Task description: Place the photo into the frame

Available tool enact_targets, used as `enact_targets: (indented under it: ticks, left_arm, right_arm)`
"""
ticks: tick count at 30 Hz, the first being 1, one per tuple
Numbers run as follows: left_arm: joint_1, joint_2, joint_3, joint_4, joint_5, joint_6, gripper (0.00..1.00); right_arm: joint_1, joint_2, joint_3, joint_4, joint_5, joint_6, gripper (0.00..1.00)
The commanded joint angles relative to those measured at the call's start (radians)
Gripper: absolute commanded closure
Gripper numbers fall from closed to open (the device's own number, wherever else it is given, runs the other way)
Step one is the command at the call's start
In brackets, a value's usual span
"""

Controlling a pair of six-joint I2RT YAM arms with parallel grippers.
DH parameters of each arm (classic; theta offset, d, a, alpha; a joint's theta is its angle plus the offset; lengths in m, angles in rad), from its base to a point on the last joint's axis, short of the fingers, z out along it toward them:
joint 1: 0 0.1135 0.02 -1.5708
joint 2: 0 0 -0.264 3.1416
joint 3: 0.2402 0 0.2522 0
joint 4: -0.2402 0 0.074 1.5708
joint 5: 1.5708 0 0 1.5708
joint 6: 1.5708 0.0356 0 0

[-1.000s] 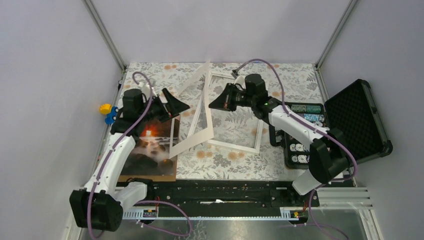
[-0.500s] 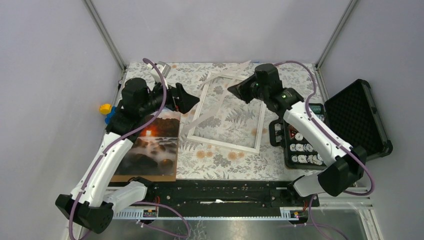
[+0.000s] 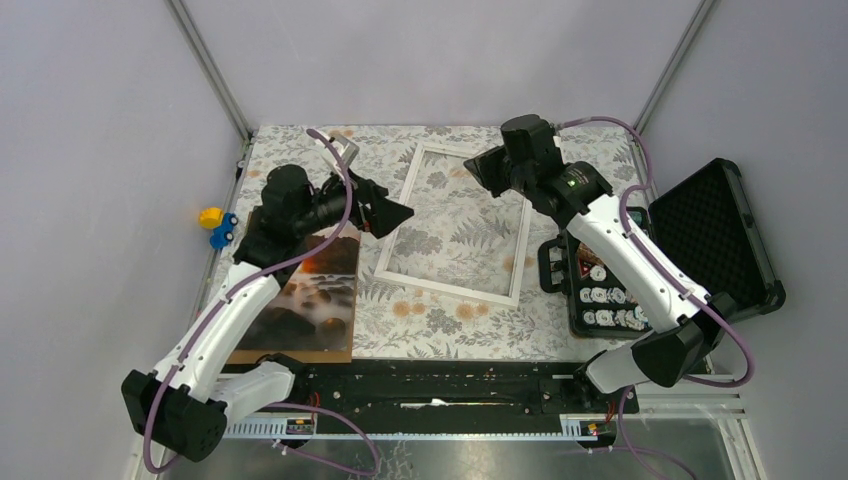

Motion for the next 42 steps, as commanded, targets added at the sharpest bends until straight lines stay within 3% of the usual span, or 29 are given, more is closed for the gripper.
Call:
enact_targets:
  ticks: [1, 5, 8, 16, 24, 30, 31, 32, 36, 40, 42]
  left_arm:
    - [-0.044, -0.045, -0.016, 0.089, -0.128, 0.081, 0.02]
    - [-0.215, -0.046, -0.018, 0.064, -0.376, 0.242, 0.03]
    - [-0.315, -0.059, -0.052, 0.133, -0.556, 0.34, 0.03]
    - [-0.564, -0.001, -0.103, 0.297, -0.989, 0.655, 0.24]
    - [-0.637, 0.09, -0.077, 0.362, -1.125, 0.794, 0.57]
    - [-0.639, 0.102, -0.053, 0.372, -1.175, 0.767, 0.91]
    - [-0.638, 0.103, -0.042, 0.361, -1.17, 0.749, 0.99]
    - [-0.638, 0.105, -0.031, 0.353, -1.176, 0.725, 1.0]
    - [-0.638, 0.092, 0.008, 0.314, -1.193, 0.573, 1.0]
    - [-0.603, 0.058, 0.024, 0.305, -1.188, 0.348, 1.0]
    - [-0.549, 0.077, 0.081, 0.207, -1.121, 0.207, 1.0]
  right_arm:
    - [0.01, 0.001, 0.034, -0.041, 0.081, 0.032, 1.0]
    - [0.009, 0.005, 0.043, -0.049, 0.092, 0.047, 1.0]
    - [0.009, 0.015, 0.066, -0.059, 0.094, 0.046, 1.0]
    - [0.013, 0.02, 0.081, -0.056, 0.091, 0.061, 1.0]
    - [0.026, 0.018, 0.084, -0.059, 0.105, 0.056, 1.0]
    - [0.034, 0.0, 0.072, -0.056, 0.114, 0.03, 1.0]
    - [0.036, -0.002, 0.07, -0.051, 0.115, 0.015, 0.95]
    - [0.036, -0.001, 0.069, -0.049, 0.118, -0.007, 0.87]
    - [0.038, -0.033, 0.05, -0.04, 0.179, -0.181, 0.39]
    - [0.036, -0.082, 0.048, 0.008, 0.25, -0.541, 0.14]
    - [0.034, -0.129, 0.025, 0.043, 0.265, -0.726, 0.04]
